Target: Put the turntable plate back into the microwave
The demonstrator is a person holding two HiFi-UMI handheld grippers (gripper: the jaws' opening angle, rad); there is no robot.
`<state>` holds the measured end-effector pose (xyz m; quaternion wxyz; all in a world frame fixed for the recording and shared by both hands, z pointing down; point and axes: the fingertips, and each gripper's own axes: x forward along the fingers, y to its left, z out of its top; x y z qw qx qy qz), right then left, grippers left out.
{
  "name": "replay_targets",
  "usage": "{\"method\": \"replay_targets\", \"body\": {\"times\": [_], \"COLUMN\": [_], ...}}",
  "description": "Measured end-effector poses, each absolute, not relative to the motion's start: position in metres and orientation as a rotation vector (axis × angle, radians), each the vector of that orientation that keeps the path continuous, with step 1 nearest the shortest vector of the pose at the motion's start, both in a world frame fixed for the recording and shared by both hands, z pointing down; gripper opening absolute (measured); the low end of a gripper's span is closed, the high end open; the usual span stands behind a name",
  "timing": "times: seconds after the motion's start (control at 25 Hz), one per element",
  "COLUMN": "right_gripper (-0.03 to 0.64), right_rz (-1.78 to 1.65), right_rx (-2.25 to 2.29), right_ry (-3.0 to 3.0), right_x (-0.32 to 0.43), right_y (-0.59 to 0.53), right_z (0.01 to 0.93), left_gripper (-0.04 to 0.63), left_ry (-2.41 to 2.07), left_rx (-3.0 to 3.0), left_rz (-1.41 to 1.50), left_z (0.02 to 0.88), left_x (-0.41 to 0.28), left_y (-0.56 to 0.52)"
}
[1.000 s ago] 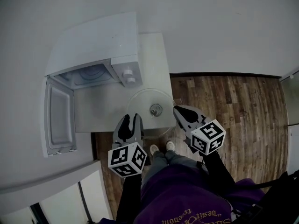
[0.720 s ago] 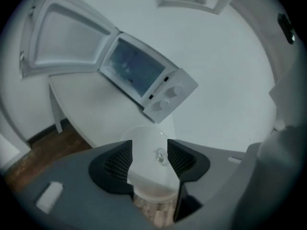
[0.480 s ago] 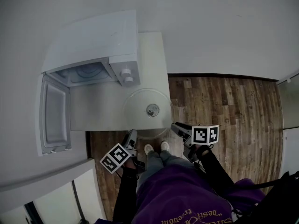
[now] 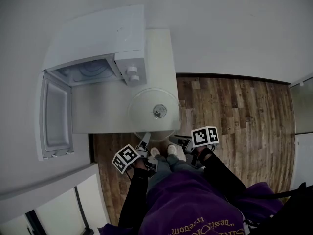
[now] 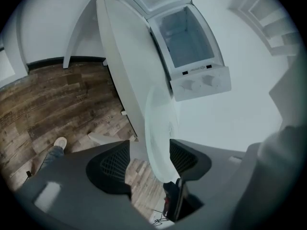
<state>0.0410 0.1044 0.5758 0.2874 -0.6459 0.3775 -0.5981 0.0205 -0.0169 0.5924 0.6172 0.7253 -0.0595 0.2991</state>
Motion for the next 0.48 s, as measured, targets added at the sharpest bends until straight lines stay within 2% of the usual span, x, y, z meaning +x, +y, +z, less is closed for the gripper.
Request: {"method": "replay_targets", "body": {"times": [0.4,0.48], "right_gripper": [0.146,0.146], "right_rz": [-1.503,-1.510], "right_rx": [-1.614,-1.603], "right_ry": [0.869,0.862], "right_x": [0.054,0.055], "right_y": [0.093,0.090], "right_z": [0.582,0.585], "left_gripper": [0.247,0.229], "left_ry": [-0.076,-0.104], "left_rx": [1.616,1.595], "left_rz": [0.674,0.661], "left_z": [0.595,0.599], "left_x": [0.030,0.030], "left_y": [0.001,0.000]}}
